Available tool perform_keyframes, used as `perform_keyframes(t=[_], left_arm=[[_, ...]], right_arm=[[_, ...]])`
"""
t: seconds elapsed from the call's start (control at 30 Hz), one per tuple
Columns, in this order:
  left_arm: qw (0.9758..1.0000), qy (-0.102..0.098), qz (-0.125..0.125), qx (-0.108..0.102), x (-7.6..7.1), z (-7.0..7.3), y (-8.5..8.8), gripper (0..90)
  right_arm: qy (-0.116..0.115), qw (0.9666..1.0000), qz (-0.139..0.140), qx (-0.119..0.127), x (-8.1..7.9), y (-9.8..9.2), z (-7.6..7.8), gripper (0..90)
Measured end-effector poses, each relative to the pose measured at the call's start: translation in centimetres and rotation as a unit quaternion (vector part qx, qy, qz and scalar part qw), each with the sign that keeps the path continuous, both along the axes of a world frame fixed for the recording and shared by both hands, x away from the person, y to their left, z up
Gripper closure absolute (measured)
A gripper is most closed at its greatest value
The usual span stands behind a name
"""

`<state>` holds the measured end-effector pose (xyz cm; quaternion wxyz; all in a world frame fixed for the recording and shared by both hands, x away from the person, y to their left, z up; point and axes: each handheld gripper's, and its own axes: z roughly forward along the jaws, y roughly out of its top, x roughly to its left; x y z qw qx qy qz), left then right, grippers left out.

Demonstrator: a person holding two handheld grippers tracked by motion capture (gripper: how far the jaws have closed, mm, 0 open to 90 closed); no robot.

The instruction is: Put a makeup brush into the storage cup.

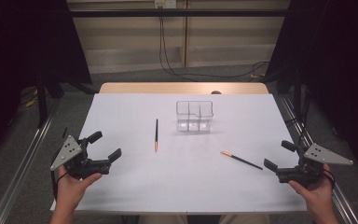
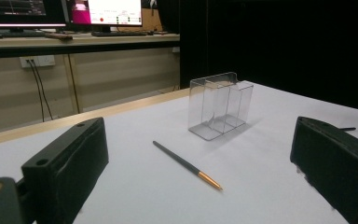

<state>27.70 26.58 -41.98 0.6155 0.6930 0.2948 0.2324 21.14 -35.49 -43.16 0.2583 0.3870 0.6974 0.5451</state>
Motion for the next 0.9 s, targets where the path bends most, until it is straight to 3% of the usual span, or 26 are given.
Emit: perform_keyframes(t=[0.3, 0.5, 0.73, 0.9], left_arm=[[1.0, 0.004, -0.002, -0.007, 0.3, 0.2, -0.2, 4.0], [1.0, 0.009, -0.004, 0.002, 0.8, 0.6, -1.2, 4.0], [0.9998, 0.014, -0.015, 0.003, 2.0, 1.0, -2.7, 4.3], [0.9993, 0.024, -0.025, 0.016, 3.7, 1.1, -4.4, 4.3]], right_arm=[[-0.002, 1.0, -0.002, -0.002, 0.1, 0.3, 0.2, 0.0], [-0.002, 1.0, -0.003, 0.0, 0.1, 0.3, 0.3, 0.0], [-0.002, 1.0, -0.005, -0.001, 0.1, 0.3, 0.3, 0.0], [0.0, 1.0, -0.006, -0.002, 0.0, 0.3, 0.2, 0.0]])
